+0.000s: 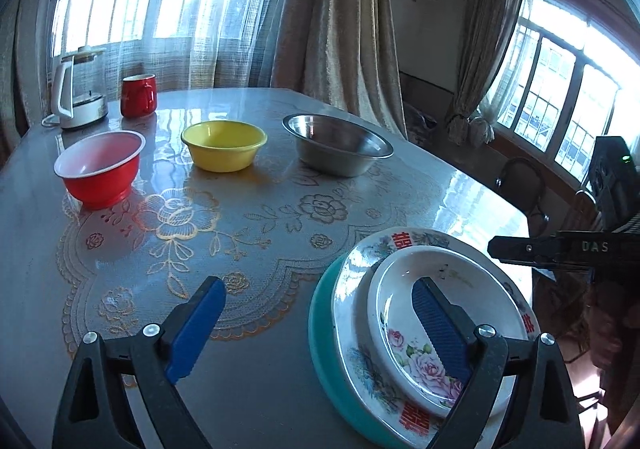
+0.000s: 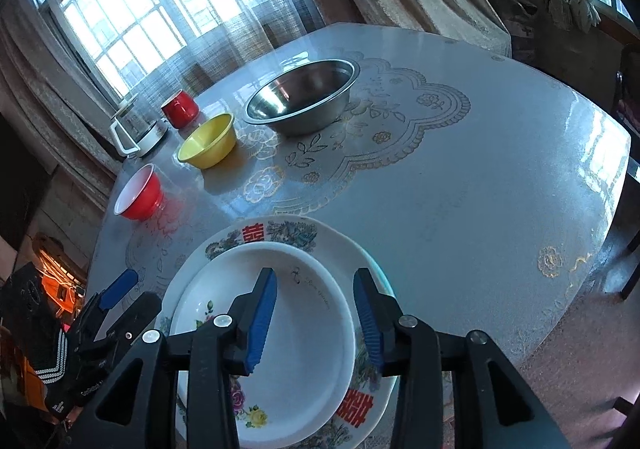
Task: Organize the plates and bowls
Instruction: 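Open both grippers and withdraw from the floral plate, then move both grippers to the rim of the stainless steel bowl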
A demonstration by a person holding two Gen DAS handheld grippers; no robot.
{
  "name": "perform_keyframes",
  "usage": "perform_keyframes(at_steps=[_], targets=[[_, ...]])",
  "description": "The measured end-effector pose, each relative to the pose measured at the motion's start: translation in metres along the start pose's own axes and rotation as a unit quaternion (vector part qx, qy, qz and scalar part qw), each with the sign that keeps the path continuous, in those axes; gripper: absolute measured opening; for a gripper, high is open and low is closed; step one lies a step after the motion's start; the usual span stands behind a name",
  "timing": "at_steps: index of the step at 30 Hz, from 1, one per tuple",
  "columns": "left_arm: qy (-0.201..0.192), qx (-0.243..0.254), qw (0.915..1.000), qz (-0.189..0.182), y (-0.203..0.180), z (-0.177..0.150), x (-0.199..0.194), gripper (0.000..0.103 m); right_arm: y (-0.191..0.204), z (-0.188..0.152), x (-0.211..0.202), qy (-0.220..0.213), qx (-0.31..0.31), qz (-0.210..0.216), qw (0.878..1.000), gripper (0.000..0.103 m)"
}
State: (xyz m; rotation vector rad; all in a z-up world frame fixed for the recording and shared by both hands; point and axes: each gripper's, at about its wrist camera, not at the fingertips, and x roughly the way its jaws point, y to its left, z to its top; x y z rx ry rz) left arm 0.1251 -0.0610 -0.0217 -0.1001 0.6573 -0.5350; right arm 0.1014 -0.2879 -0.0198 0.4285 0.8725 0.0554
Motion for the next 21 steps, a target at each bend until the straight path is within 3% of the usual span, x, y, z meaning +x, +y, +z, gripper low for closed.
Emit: perform_keyframes(at_steps=[7,11,15,21], targets=[[0.008,-0.032,0.9994,0.009,0.007,0.002,0.0,0.095,-0.022,0.02,0.01,-0.004,0.014,-0.019,1.0,0.041],[0.018,-0.075,0.997,0.011,0.017,0.01,0.002,0.095,-0.034,0.038,0.021,0.002,0.005,-0.049,0.999,0.054],[0.028,-0.115,0.9923,0.035,0.028,0.026,0.009,0.095,-0.044,0.062,0.033,0.004,-0.008,-0.058,0.998,0.055],[0.053,-0.15,0.9859,0.052,0.039,0.05,0.025,0.095,-0.054,0.103,0.053,0.002,-0.002,-0.04,0.999,0.055]])
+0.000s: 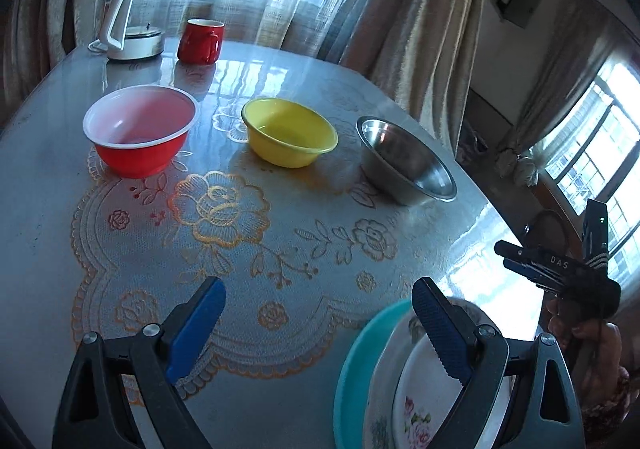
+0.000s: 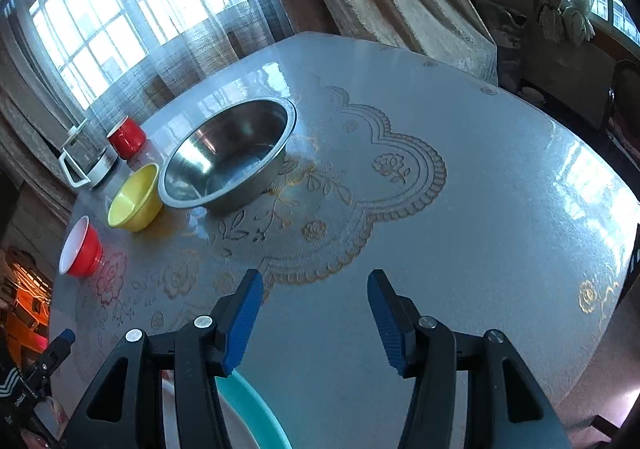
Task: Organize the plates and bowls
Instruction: 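Move both grippers to the rim of the stainless steel bowl, then close both grippers on the steel bowl rim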
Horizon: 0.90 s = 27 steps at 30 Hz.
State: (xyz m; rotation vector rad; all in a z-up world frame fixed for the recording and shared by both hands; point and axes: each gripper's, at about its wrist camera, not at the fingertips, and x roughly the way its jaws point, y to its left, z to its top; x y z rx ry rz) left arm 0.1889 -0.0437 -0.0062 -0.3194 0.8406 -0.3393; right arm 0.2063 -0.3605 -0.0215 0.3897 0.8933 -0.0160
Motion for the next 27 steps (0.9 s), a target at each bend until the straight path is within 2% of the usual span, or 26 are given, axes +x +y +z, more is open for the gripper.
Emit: perform_keyframes(at_steps=[6,16,17,18,20,23,27], targets=[[-0.001,0.024,0.9995,0.02,-0.017,0.025,0.014,0.095,0.005,0.04,0.022,-0.017,0.007,0.023,1.0,0.055],[0.027,0.056,0.9976,0.03,-0.037,0.05,0.048,0.095,0.016,0.087,0.084,0.017,0.029,0.061,0.998,0.055],[0.028,0.06,0.9972,0.032,-0.039,0.053,0.052,0.095,0.016,0.088,0.09,0.022,0.031,0.065,0.997,0.051],[0.031,0.064,0.9969,0.035,-0.04,0.055,0.056,0.095,0.016,0.088,0.095,0.027,0.032,0.065,0.997,0.039],[0.032,0.065,0.9968,0.035,-0.042,0.061,0.062,0.095,0.015,0.087,0.105,0.042,0.032,0.07,0.996,0.03],[0.031,0.063,0.9969,0.035,-0.044,0.068,0.071,0.095,0.015,0.082,0.106,0.034,0.032,0.085,0.995,0.029],[0.036,0.067,0.9968,0.026,-0.053,0.079,0.086,0.092,0.017,0.075,0.104,0.029,0.013,0.082,0.996,0.027]])
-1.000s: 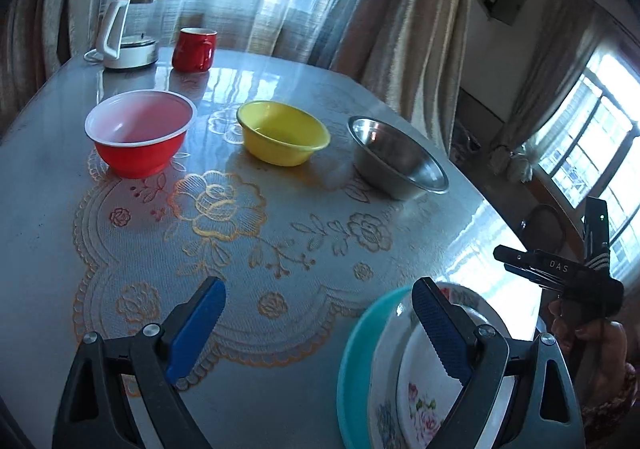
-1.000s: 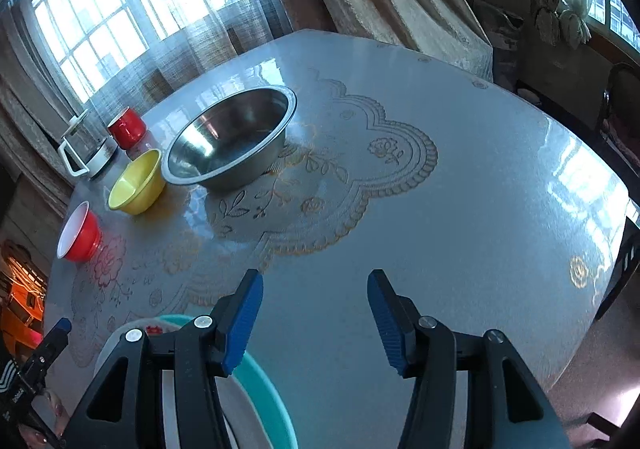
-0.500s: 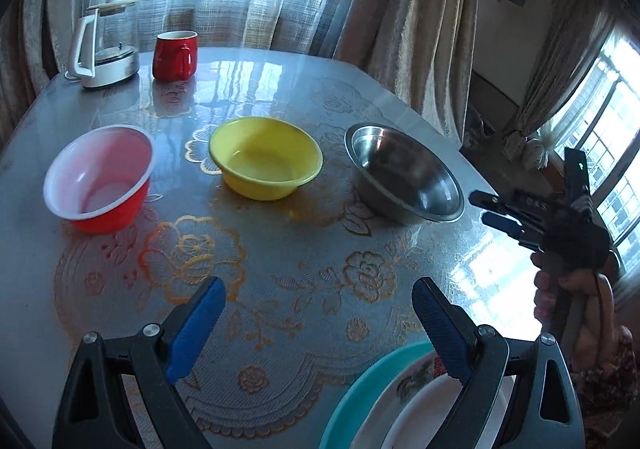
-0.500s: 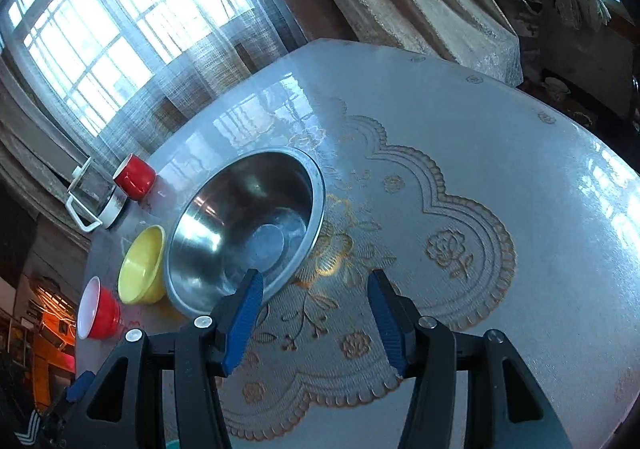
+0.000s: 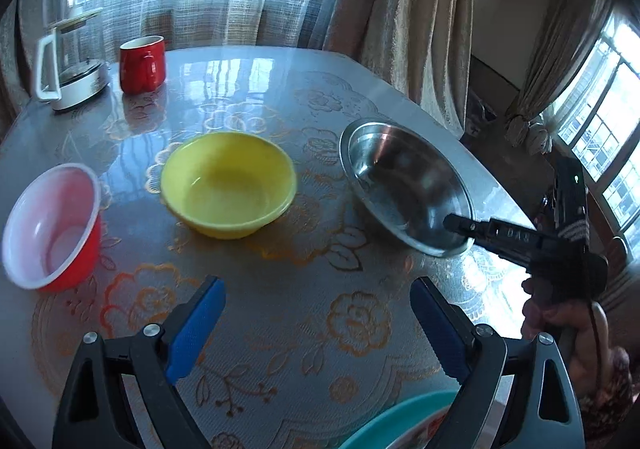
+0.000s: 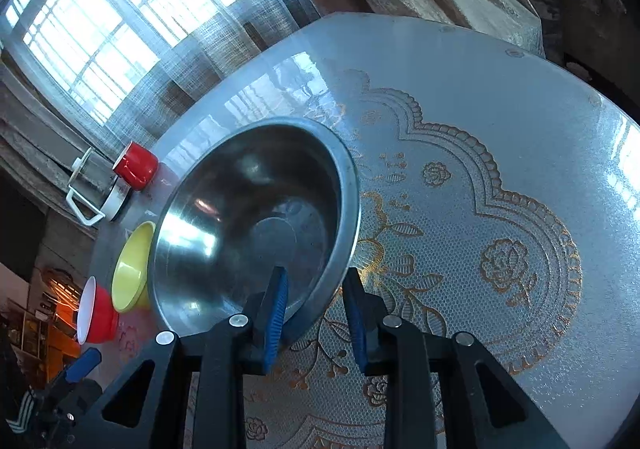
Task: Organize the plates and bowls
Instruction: 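Close both grippers on the steel bowl rim, then lift the steel bowl and lower it beside the plate stack with both grippers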
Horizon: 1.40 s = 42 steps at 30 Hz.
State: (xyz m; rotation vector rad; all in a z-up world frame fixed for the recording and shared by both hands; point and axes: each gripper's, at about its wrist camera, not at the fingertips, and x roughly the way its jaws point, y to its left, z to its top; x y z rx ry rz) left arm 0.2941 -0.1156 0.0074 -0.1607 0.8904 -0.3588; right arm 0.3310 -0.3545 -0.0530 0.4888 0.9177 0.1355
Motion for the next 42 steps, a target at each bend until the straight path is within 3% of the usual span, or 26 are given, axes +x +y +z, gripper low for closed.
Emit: perform_keyframes(at_steps=[3,19,22,24,28,30,42], targets=[[0.0,0.002,1.0,0.0,-0.007,0.009,0.01,0.091,0.0,-0.007,-0.002,-0.001,-0.015,-0.013,1.0,0.026],[0.015,0.068,0.9973,-0.023,-0.053,0.049,0.062,0.09,-0.006,-0.032,-0.025,-0.016,-0.017,0.021,0.999,0.023],[0.038,0.066,0.9966,-0.031,-0.054,0.053,0.074,0.069,-0.007,-0.036,-0.03,-0.018,-0.011,0.03,0.999,0.023],[0.056,0.07,0.9955,-0.03,-0.057,0.053,0.081,0.045,-0.009,-0.039,-0.035,-0.019,-0.011,0.029,0.999,0.023],[0.068,0.081,0.9938,-0.035,-0.06,0.045,0.085,0.038,-0.008,-0.044,-0.037,-0.02,-0.008,0.028,0.999,0.023],[0.073,0.099,0.9921,-0.021,-0.063,0.04,0.086,0.022,-0.01,-0.048,-0.039,-0.021,0.001,0.034,0.999,0.023],[0.082,0.113,0.9901,-0.017,-0.06,0.003,0.058,0.022,-0.011,-0.072,-0.053,-0.027,0.023,0.049,0.998,0.022]])
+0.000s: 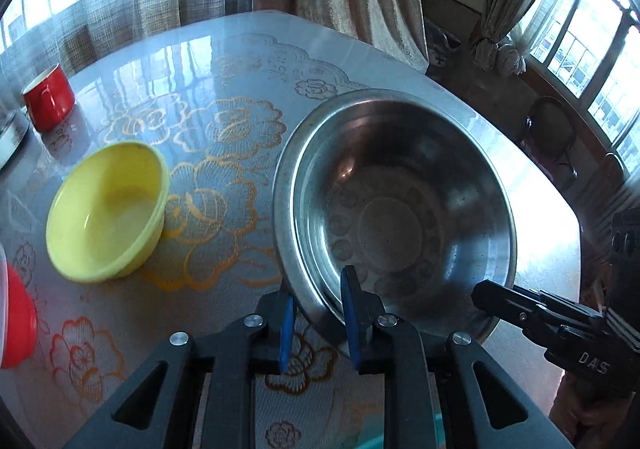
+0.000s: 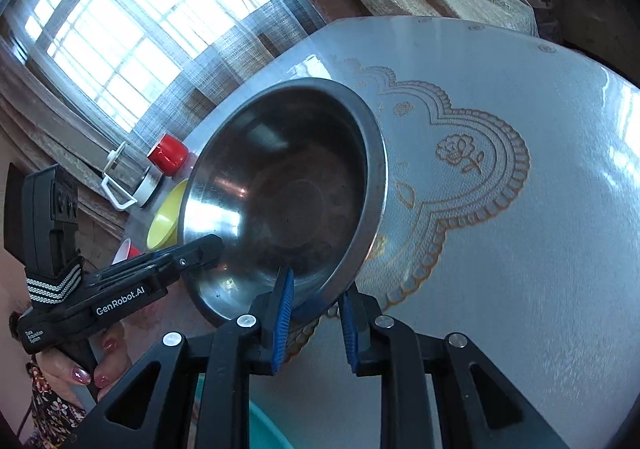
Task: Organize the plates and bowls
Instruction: 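Lift the steel bowl and lower it beside the plate stack with both grippers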
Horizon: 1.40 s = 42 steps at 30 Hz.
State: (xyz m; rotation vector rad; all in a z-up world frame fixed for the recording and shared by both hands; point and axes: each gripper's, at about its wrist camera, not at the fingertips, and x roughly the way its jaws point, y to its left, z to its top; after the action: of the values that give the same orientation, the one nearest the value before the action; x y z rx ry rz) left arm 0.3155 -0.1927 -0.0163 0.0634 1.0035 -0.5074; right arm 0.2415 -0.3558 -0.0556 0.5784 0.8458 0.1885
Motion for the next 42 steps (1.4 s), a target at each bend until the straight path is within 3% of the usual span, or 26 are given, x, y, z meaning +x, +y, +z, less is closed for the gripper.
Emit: perform_keyframes(at_steps=[17,42], targets=[[-0.015,-0.01,0.9998,-0.001,0.004,-0.04,-0.039,0.024,0.006,-0.03,-0.019,0.001,0.014,0.015,1.0,0.022],[-0.108,-0.076,0.991,0.023,0.026,-0.117,-0.144,0.025,0.07,-0.06,-0.061,-0.025,-0.05,0.057,0.997,0.018]])
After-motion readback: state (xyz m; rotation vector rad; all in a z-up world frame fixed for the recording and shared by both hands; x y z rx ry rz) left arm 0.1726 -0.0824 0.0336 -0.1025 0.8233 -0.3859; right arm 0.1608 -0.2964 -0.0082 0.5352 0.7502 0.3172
